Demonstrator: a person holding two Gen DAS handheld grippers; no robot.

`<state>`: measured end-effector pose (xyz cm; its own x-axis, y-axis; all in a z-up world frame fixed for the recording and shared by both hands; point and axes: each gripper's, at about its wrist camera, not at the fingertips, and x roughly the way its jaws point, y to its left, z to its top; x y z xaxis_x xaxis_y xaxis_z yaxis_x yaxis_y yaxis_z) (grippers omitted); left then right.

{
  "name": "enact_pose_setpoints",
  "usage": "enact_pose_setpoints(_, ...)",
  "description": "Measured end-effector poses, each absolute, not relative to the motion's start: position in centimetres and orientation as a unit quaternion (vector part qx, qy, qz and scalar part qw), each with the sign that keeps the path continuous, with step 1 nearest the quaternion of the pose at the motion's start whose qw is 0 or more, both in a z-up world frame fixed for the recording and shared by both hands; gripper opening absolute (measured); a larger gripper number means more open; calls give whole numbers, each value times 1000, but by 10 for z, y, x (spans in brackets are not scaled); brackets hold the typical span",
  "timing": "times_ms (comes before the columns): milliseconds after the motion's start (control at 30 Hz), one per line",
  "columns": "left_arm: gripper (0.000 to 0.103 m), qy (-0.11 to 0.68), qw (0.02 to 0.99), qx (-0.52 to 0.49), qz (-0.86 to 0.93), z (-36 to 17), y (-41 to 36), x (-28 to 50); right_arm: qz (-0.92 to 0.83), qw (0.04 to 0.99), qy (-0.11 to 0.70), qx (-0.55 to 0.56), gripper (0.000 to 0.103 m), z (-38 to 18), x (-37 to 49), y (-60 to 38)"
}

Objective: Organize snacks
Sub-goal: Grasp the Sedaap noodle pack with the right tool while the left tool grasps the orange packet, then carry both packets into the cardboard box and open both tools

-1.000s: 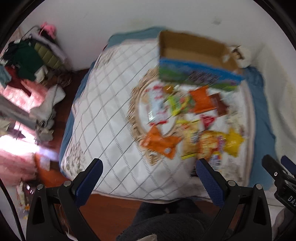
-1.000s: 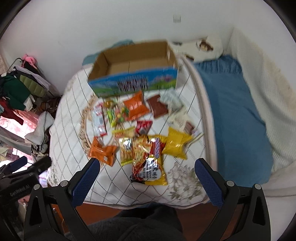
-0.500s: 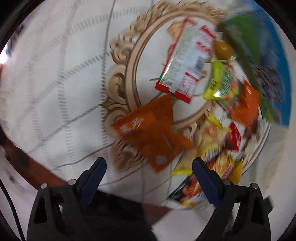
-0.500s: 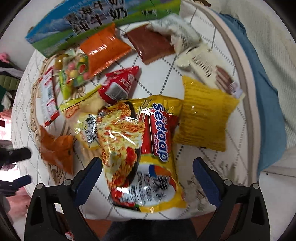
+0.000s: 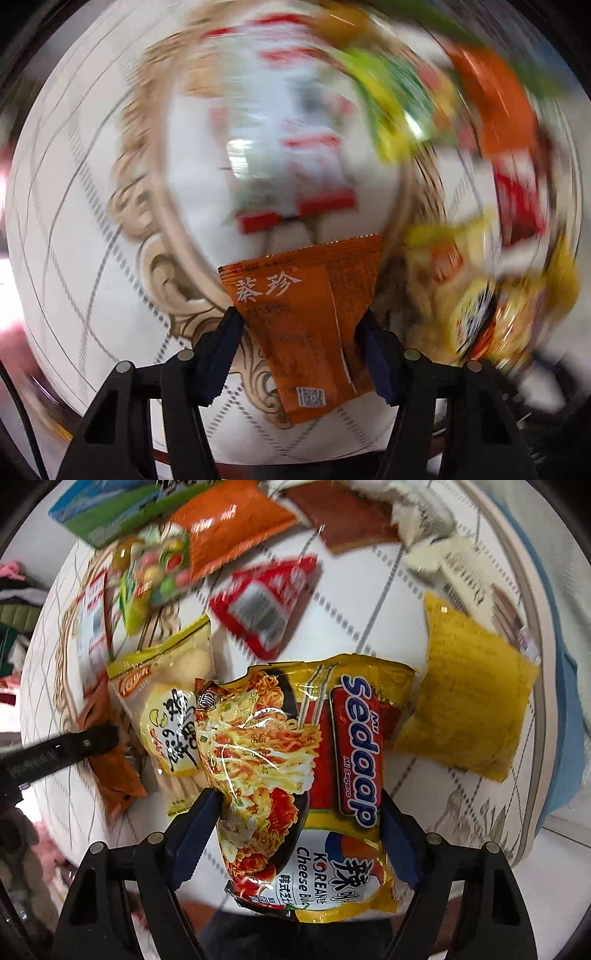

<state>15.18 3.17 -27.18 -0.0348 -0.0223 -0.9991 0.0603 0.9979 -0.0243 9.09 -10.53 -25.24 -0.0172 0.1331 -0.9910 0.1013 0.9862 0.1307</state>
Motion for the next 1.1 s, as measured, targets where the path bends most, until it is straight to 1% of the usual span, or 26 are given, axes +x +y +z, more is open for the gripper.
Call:
enact_pose_setpoints(67,63,727,685,17,-32,-277,30,150,16,693,717,77,85,-255,87,-102)
enact_pose_setpoints(100,65,728,685,7,-29,-279,31,149,16,695,715,78,85,-256,87,-101)
enact_pose_setpoints(133,67,728,685,-9,-25,-279,34,150,15,696,714,78,85,-258,87,-100)
enact_pose_setpoints(200,69,723,688,-53,-10,-278,42,151,13,697,713,78,86,-262,85,-100)
enact_pose_setpoints(300,69,713,695,-90,5,-272,55,149,12,697,713,71,86,-265,81,-94)
enact_pose_setpoints(333,65,709,699,-93,9,-269,56,147,13,697,714,69,86,-265,80,-94)
enact_pose_setpoints(400,60,706,704,-72,7,-265,57,139,6,698,713,65,84,-259,83,-102)
enact_pose_setpoints(433,59,707,704,-62,4,-263,61,128,-3,700,712,59,80,-256,83,-101)
enact_pose_setpoints(500,59,710,703,-36,1,-254,55,106,-9,703,709,56,79,-242,86,-97)
enact_pose_setpoints(567,60,712,702,-18,-5,-254,55,95,-12,701,710,61,80,-243,84,-97)
enact_pose_setpoints(733,64,711,703,-9,-6,-261,55,75,-14,699,712,62,85,-251,83,-94)
enact_pose_setpoints(767,64,711,703,-14,-5,-259,56,73,-14,695,716,61,88,-254,84,-94)
enact_pose_setpoints(900,70,711,703,-16,-15,-270,73,69,-22,673,735,73,92,-270,83,-99)
enact_pose_setpoints(933,70,709,705,-14,-17,-281,80,60,-22,673,736,73,94,-273,83,-98)
enact_pose_setpoints(1033,70,706,708,-6,-20,-303,67,54,-22,671,739,64,99,-283,85,-92)
enact_pose_setpoints(1100,70,702,712,-9,-19,-300,70,47,-20,669,742,43,99,-290,86,-83)
